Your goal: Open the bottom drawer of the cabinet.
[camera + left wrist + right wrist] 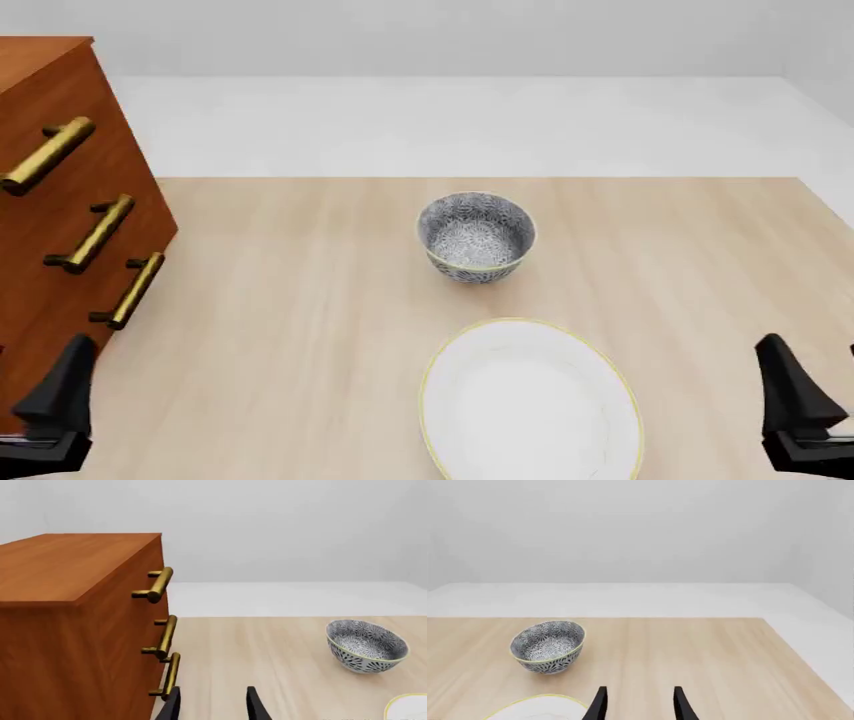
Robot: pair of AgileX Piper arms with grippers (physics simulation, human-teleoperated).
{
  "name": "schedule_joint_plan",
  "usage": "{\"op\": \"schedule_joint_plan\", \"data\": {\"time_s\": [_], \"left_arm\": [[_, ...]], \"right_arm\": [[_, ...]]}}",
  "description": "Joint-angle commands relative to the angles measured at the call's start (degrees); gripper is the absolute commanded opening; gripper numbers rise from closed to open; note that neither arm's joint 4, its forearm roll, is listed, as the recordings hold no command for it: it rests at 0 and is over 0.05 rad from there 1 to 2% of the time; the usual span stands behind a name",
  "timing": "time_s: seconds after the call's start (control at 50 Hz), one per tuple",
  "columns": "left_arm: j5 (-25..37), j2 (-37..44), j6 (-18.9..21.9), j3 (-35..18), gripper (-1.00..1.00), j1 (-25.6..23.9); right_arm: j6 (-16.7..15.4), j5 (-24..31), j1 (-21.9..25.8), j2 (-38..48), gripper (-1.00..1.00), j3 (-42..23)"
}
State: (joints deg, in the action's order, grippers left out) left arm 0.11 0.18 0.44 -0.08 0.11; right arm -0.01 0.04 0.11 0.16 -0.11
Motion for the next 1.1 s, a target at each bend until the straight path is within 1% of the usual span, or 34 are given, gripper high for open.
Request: {"op": "schedule_joint_plan", "data": {"time_s": [0.02, 0.06, 0.26, 0.32, 0.34, 0.36, 0.42, 0.44, 0.54, 0.6, 0.64, 0.68, 0.7, 0.74, 0.76, 0.8, 0.84, 0.88, 0.9, 0.92, 0.94, 0.96, 0.98, 1.0, 1.02, 1.04, 1.06, 1.08, 1.1], "left_arm": [[-0.8, 0.8, 1.3, 0.0, 1.0, -0.7], [-1.9, 2.5, 1.3, 0.1, 1.0, -0.4], [-4.1, 5.0, 3.1, 0.0, 1.0, -1.1], [-4.8, 6.0, 4.6, 0.1, 1.0, -2.0], [-5.1, 6.3, 5.9, 0.1, 1.0, -2.4], [-5.5, 6.9, 5.7, 0.1, 1.0, -2.7], [-6.7, 8.6, 7.8, 0.1, 1.0, -2.5], [-7.5, 10.0, 7.9, 0.1, 1.0, -3.1], [-8.9, 13.3, 13.0, 0.1, 1.0, -5.6], [-9.1, 14.1, 14.9, 0.1, 1.0, -5.3], [-10.2, 16.1, 17.7, 0.1, 1.0, -5.8], [-11.6, 18.2, 19.1, 0.1, 1.0, -5.6], [-12.7, 19.8, 20.9, 0.1, 1.0, -6.2], [-13.9, 21.5, 22.9, 0.1, 1.0, -5.9], [-13.8, 21.7, 23.0, 0.1, 1.0, -5.8], [-13.1, 21.6, 25.1, 0.1, 1.0, -5.2], [-13.2, 22.2, 26.0, 0.1, 1.0, -5.3], [-14.5, 24.1, 28.2, 0.1, 1.0, -4.8], [-16.0, 26.1, 28.1, 0.1, 1.0, -3.9], [-16.2, 26.2, 28.2, 0.1, 1.0, -4.6], [-17.4, 27.6, 30.9, 0.1, 1.0, -5.0], [-20.4, 31.3, 31.3, 0.1, 1.0, -5.5], [-20.8, 31.9, 29.2, 0.1, 1.0, -4.9], [-21.9, 33.1, 30.2, 0.1, 1.0, -4.9], [-24.4, 36.4, 31.8, 0.1, 1.0, -5.1], [-24.5, 36.4, 31.0, 0.1, 1.0, -5.0], [-26.1, 38.8, 30.3, 0.1, 1.0, -4.3], [-26.6, 39.4, 30.7, 0.1, 1.0, -4.5], [-28.8, 42.1, 32.9, 0.1, 1.0, -4.6]], "right_arm": [[-0.9, -0.7, 0.2, 0.5, 1.0, 0.1], [-0.9, -0.9, 0.3, 0.8, 1.0, 0.1], [-1.0, -1.6, 0.2, 1.6, 1.0, 0.1], [-1.0, -1.2, 0.2, 1.2, 1.0, 0.1], [-1.1, -1.2, 0.1, 1.1, 1.0, 0.1], [-1.0, -1.1, 0.1, 1.0, 1.0, 0.1], [-1.0, -0.6, 0.0, 0.3, 1.0, 0.0], [-0.9, -0.6, -0.1, 0.2, 1.0, 0.0], [-0.9, -0.7, 0.0, 0.0, 1.0, 0.0], [-0.8, -0.9, 0.1, -0.1, 1.0, -0.2], [-0.9, -1.0, 0.2, -0.1, 1.0, -0.2], [-0.7, -1.2, 0.1, -0.1, 1.0, -0.2], [-0.6, -1.3, 0.0, -0.1, 1.0, -0.2], [-0.4, -1.3, 0.1, -0.1, 1.0, -0.2], [-0.5, -1.3, 0.2, -0.1, 1.0, -0.2], [-0.3, -1.4, 0.2, -0.1, 1.0, -0.2], [-0.3, -1.4, 0.2, -0.1, 1.0, -0.2], [-0.2, -1.5, 0.3, -0.1, 1.0, -0.3], [-0.1, -1.5, 0.2, -0.1, 1.0, -0.3], [-0.1, -1.6, 0.2, -0.1, 1.0, -0.3], [-0.1, -1.6, 0.2, -0.1, 1.0, -0.4], [-0.1, -1.6, 0.1, -0.1, 1.0, -0.4], [0.0, -1.7, 0.1, -0.1, 1.0, -0.5], [0.0, -1.7, 0.1, -0.1, 1.0, -0.5], [0.0, -1.7, 0.1, -0.1, 1.0, -0.5], [0.1, -1.7, 0.0, -0.1, 1.0, -0.5], [0.2, -1.8, -0.1, -0.1, 1.0, -0.5], [0.2, -1.8, -0.1, -0.1, 1.0, -0.5], [0.2, -1.8, -0.2, -0.1, 1.0, -0.5]]}}
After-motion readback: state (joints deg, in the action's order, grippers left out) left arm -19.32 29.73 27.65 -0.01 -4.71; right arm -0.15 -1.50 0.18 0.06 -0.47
